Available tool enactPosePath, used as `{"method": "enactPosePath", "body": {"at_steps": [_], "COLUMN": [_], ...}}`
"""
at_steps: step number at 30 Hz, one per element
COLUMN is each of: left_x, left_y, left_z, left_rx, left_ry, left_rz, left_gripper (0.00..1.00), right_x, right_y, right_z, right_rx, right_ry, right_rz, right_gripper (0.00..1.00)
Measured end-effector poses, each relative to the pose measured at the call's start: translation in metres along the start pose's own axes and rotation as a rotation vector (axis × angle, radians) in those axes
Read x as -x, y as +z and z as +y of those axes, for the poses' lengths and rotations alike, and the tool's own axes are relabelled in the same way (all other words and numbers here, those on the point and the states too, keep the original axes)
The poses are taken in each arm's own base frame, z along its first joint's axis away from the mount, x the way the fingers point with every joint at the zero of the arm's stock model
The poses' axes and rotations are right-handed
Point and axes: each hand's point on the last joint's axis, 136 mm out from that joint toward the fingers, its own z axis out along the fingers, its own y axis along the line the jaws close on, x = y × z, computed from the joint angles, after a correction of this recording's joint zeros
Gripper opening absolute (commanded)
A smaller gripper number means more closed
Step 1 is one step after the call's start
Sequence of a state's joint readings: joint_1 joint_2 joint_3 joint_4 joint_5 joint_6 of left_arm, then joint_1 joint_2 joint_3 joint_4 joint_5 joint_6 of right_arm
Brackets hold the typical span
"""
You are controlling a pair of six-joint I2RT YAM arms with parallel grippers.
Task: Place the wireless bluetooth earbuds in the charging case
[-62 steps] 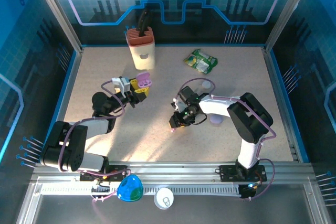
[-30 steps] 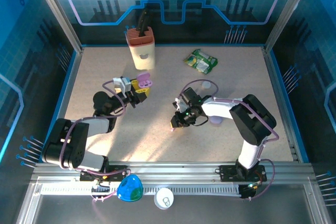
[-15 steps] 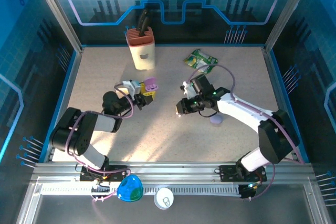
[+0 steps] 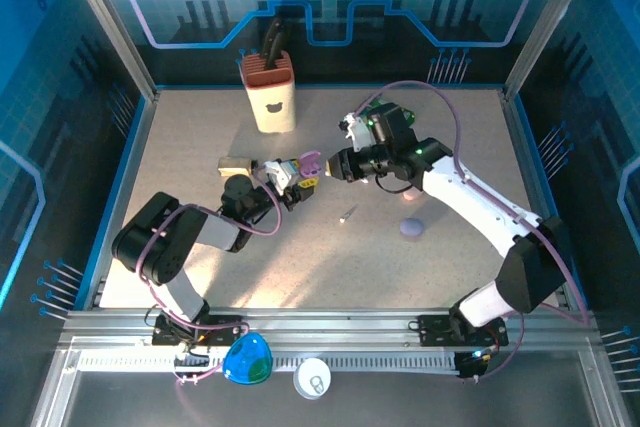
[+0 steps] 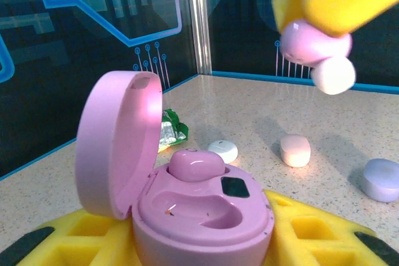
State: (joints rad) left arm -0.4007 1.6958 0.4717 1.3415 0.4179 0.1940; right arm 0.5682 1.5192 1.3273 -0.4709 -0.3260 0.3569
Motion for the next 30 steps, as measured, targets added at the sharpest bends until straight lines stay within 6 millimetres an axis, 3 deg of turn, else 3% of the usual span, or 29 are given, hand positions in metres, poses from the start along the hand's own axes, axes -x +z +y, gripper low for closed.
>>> {"method": "enactPosePath", "body": {"at_steps": [10, 30], "left_x": [-0.003, -0.003], "left_y": [0.005, 0.009], "left_z": [0.001, 0.001], "left_rx": [0.017, 0.017], "left_ry": [0.014, 0.013], "left_rz": [0.01, 0.01], "left_gripper": [0.41, 0.41], "right_x": [0.008, 0.005], "right_y": [0.029, 0.058], "right_z": [-0.002, 0.001], "right_rx": [0.03, 0.072], "right_ry": [0.002, 0.002], "right_rz": [0.033, 0.079], "right_gripper": [0.22, 0.23]}}
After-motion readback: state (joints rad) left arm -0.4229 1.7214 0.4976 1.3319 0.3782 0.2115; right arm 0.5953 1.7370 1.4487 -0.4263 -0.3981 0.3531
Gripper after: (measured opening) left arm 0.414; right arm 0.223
